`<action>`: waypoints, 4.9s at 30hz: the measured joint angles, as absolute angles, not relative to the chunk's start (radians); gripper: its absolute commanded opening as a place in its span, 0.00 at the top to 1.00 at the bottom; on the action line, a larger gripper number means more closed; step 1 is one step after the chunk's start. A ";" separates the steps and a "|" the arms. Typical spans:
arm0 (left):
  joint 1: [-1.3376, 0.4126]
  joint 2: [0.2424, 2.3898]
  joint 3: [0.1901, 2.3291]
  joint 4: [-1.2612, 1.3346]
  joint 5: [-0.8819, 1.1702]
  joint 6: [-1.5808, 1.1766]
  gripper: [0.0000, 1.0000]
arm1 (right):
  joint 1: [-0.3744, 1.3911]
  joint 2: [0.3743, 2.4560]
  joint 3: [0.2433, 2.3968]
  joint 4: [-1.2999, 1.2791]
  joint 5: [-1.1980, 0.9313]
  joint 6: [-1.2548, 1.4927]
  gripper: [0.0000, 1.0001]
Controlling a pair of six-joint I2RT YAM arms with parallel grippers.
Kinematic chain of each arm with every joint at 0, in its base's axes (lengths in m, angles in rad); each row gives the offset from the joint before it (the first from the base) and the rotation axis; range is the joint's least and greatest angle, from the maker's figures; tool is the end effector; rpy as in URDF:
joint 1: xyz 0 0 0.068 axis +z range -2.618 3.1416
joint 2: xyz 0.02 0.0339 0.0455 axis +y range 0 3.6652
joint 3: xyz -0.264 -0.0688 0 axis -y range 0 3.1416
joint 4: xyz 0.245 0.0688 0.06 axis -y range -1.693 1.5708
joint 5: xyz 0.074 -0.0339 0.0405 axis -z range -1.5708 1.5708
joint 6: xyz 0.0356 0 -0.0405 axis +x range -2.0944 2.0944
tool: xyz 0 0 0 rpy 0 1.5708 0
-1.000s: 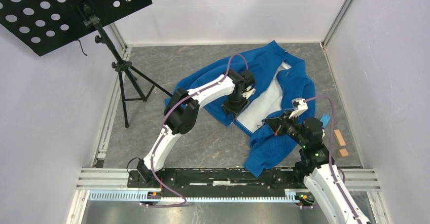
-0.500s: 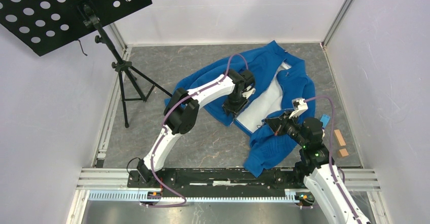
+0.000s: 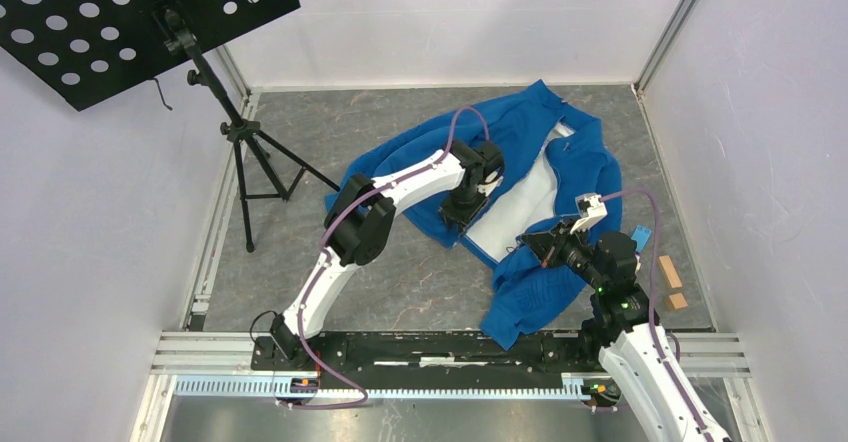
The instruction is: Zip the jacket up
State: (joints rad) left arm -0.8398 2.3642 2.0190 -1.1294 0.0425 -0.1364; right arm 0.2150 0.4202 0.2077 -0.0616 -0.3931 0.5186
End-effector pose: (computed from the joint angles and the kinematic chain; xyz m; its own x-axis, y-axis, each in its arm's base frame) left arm 0.3123 -0.3506 0.1632 -0.7599 0.6439 -0.0894 0.6493 0.7586 -0.0550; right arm 0.1280 0.0419 0.1992 -0.5059 0.3582 -0.7847 -0.3530 0.7441 0.5672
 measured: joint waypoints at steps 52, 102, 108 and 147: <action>-0.729 2.146 1.770 -0.910 0.307 -0.170 0.82 | 0.240 1.277 0.230 0.390 -0.529 0.619 1.00; -0.715 2.103 1.665 -0.826 0.244 -0.212 0.53 | 0.239 1.251 0.166 0.501 -0.518 0.639 1.00; -0.714 2.103 1.666 -0.828 0.226 -0.212 0.57 | 0.239 1.249 0.166 0.499 -0.518 0.639 1.00; -0.702 1.567 0.960 0.116 0.270 -0.494 0.98 | 0.488 0.989 0.275 0.406 -0.352 0.627 1.00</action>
State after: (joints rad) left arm -0.7017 1.5669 0.9600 0.1162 0.2695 -0.4942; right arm 0.4881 0.9890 0.2749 0.4057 -0.3523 0.6273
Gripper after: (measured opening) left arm 0.040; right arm 0.022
